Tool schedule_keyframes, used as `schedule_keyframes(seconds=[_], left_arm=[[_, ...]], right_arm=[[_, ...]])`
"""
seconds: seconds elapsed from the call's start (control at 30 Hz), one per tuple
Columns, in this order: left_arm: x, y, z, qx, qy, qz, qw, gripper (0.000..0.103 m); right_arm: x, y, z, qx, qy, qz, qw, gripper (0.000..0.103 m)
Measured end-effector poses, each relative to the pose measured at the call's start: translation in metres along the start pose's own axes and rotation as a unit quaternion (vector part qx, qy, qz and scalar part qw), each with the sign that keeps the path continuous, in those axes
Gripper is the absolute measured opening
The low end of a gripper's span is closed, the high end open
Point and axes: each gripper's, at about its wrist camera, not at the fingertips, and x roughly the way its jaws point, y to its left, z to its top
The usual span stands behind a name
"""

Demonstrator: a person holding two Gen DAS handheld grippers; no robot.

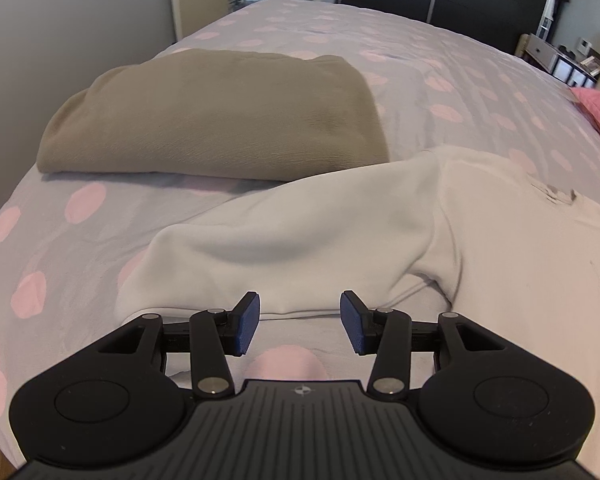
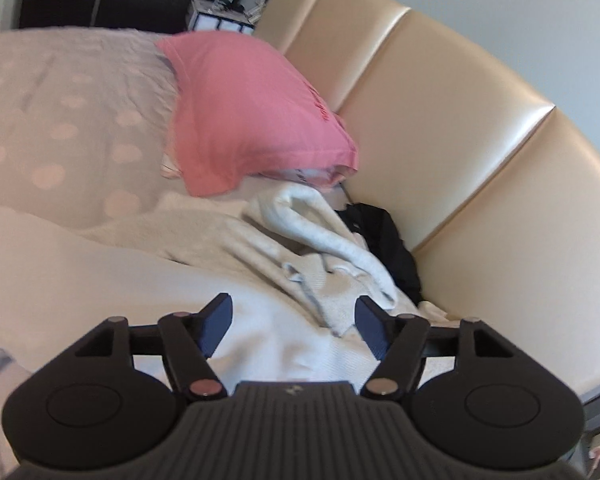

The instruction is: Fold clothes

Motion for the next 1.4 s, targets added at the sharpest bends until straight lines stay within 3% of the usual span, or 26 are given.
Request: schedule_keyframes(seconds=[0.17, 0.27, 0.37, 0.57, 0.83, 0.87, 0.93, 1.0, 1.13, 1.27, 1.4], left_arm=[[-0.008, -0.009, -0.009, 0.011, 0.005, -0.031, 0.9994, 0.043], [-0.012, -0.014, -0.018, 0.022, 0.008, -0.049, 0.9985, 0.043], [-0.014, -0.015, -0.028, 0.020, 0.012, -0.053, 0.9983, 0.043], [-0.019, -0.016, -0.044, 0.011, 0.015, -0.062, 0.9979, 0.043], [-0.033, -0.022, -0.055, 0.022, -0.002, -0.071, 0.9972, 0.043], [-0.034, -0.023, -0.055, 0.024, -0.004, -0.069, 0.9973, 0.043], [-0.035, -0.023, -0.056, 0.024, -0.006, -0.069, 0.9973, 0.044], [-0.036, -0.022, -0.057, 0.022, -0.008, -0.069, 0.9973, 0.044], [-0.036, -0.021, -0.057, 0.021, -0.009, -0.067, 0.9975, 0.044], [-0.037, -0.020, -0.057, 0.022, -0.011, -0.073, 0.9970, 0.044], [-0.038, -0.020, -0.059, 0.036, -0.002, -0.092, 0.9951, 0.044]], right_arm=[[-0.038, 0.038, -0.036, 0.015, 0.000, 0.120, 0.993, 0.069], [-0.048, 0.074, -0.074, 0.012, 0.032, 0.189, 0.981, 0.057], [-0.053, 0.119, -0.124, -0.016, 0.072, 0.245, 0.967, 0.049], [-0.068, 0.195, -0.222, -0.092, 0.166, 0.327, 0.926, 0.049], [-0.083, 0.224, -0.253, -0.141, 0.194, 0.322, 0.916, 0.048], [-0.085, 0.227, -0.256, -0.147, 0.197, 0.321, 0.915, 0.046], [-0.088, 0.233, -0.262, -0.158, 0.202, 0.318, 0.913, 0.024], [-0.091, 0.240, -0.268, -0.170, 0.208, 0.315, 0.910, 0.016], [-0.099, 0.251, -0.279, -0.194, 0.219, 0.306, 0.906, 0.014], [-0.101, 0.234, -0.273, -0.224, 0.249, 0.261, 0.905, 0.013], [-0.082, 0.232, -0.281, -0.203, 0.279, 0.252, 0.904, 0.014]])
